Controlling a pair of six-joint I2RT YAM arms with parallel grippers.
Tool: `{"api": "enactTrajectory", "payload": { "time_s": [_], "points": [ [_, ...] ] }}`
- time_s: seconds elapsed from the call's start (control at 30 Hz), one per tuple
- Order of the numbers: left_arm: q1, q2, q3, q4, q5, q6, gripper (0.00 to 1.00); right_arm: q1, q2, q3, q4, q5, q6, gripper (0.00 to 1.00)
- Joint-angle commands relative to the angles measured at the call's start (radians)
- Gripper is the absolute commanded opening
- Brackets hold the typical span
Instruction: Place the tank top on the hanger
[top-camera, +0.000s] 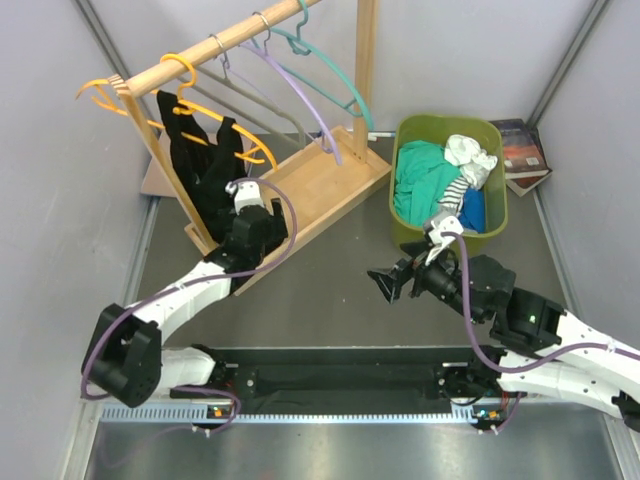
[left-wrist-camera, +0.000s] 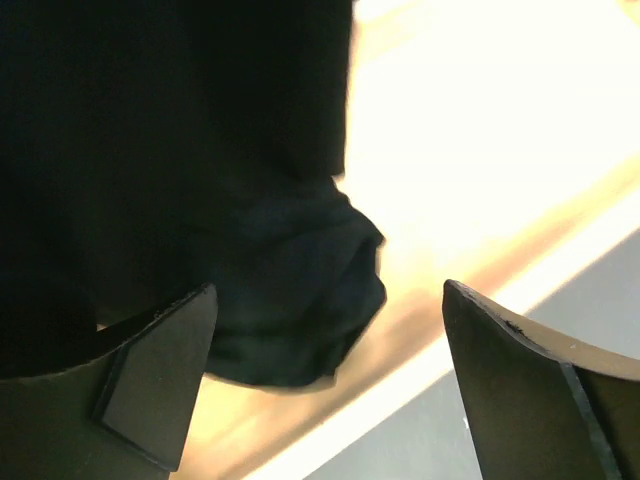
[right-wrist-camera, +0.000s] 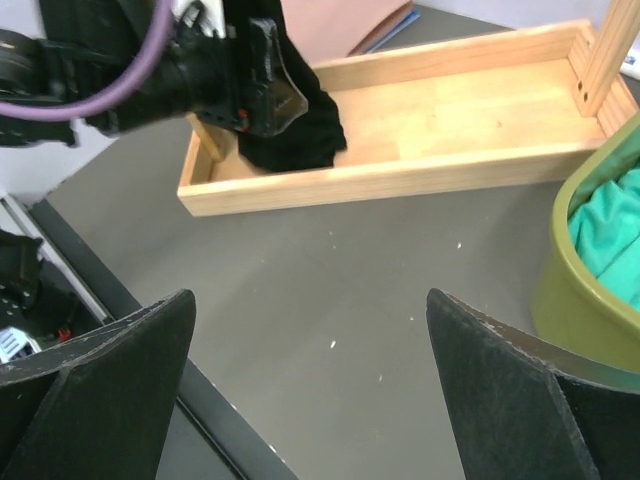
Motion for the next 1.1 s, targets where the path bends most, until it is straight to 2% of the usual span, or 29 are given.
{"api": "enactTrajectory", "payload": {
  "time_s": [0.0,0.17,0.3,0.37,0.4,0.47,0.5,0.6,0.73,1.07],
  "points": [
    [0.000,-0.116,-0.037,-0.036,0.149,0.031,0.99,0.007,-0.002,-0.035,0.031,0.028,-0.003,0.98],
    [-0.001,-0.263,-0.087,-0.107,0.368,0.032,0.99,0.004,-0.010,-0.063,0.043,0.051,-0.006,1.00],
    [-0.003,-0.391,-0.103,-0.202,0.496,0.015,0.99,-0.047,-0.002,-0.106,0.052,0.055,-0.017,1.00],
    [-0.003,-0.465,-0.099,-0.275,0.495,-0.023,0.99,-0.105,-0.001,-0.124,0.060,-0.016,-0.009,0.99],
    [-0.003,-0.492,-0.088,-0.311,0.473,-0.044,0.99,-0.190,-0.001,-0.147,0.075,-0.059,-0.002,1.00],
    [-0.003,-0.558,-0.077,-0.383,0.476,-0.068,0.99,-0.283,-0.020,-0.175,0.089,-0.199,0.012,1.00],
    [-0.001,-0.579,-0.065,-0.403,0.481,-0.069,0.99,-0.362,-0.031,-0.198,0.092,-0.230,0.018,1.00],
    [-0.001,-0.645,-0.036,-0.478,0.485,-0.087,0.99,-0.476,-0.091,-0.236,0.080,-0.308,0.035,1.00],
    [-0.003,-0.693,0.022,-0.602,0.447,-0.103,0.99,-0.542,-0.178,-0.256,0.051,-0.347,0.049,1.00],
    [-0.003,-0.770,0.038,-0.650,0.401,-0.103,0.99,-0.552,-0.218,-0.272,0.026,-0.343,0.046,1.00]
  ]
}}
